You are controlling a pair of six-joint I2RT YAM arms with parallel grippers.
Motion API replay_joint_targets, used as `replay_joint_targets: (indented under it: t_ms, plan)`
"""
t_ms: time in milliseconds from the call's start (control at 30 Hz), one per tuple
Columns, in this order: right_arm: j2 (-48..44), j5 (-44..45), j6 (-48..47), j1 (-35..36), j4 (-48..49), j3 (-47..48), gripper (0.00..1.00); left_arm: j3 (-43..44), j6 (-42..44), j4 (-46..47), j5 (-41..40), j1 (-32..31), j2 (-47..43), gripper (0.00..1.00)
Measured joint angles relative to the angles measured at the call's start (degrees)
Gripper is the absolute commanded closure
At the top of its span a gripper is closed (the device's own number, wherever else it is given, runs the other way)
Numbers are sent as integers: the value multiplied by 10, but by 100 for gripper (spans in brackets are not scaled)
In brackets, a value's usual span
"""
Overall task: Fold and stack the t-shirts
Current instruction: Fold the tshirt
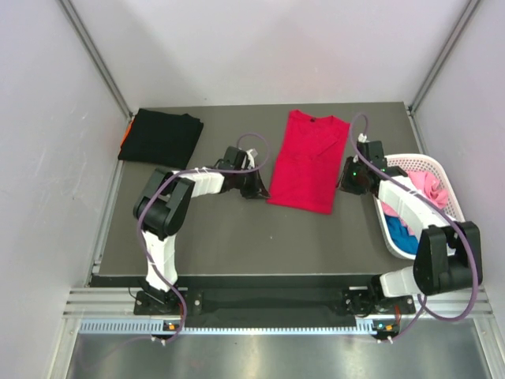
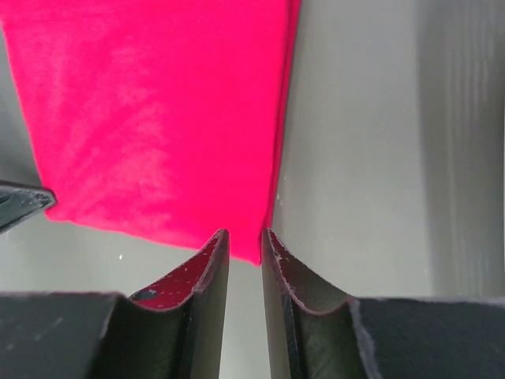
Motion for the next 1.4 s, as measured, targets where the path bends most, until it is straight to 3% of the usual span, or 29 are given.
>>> replay_joint_targets:
  t_ms: [67, 133, 233, 400, 700, 1000, 1400]
  plan:
    - [-21, -1, 0, 0, -3, -11, 76, -9, -2, 0, -5, -4, -7, 95]
    - [-42, -3, 0, 0, -7, -24, 75, -11, -3, 0, -9, -5, -10, 77]
    - [-70, -9, 2, 0, -7, -51, 75, -11, -2, -5, -15, -8, -16, 71]
    - [-98, -27, 12, 0, -2, -105, 75, 4, 14, -41, -33, -13, -22, 69]
    - [-71, -67, 21, 3, 39, -131, 73, 89, 60, -129, -36, 5, 9, 67]
    - [-33, -85, 41, 4, 76, -159, 73, 71, 80, -143, -10, 16, 5, 66]
    - [-16, -80, 67, 4, 135, -198, 73, 16, 37, -101, 31, 14, -16, 65]
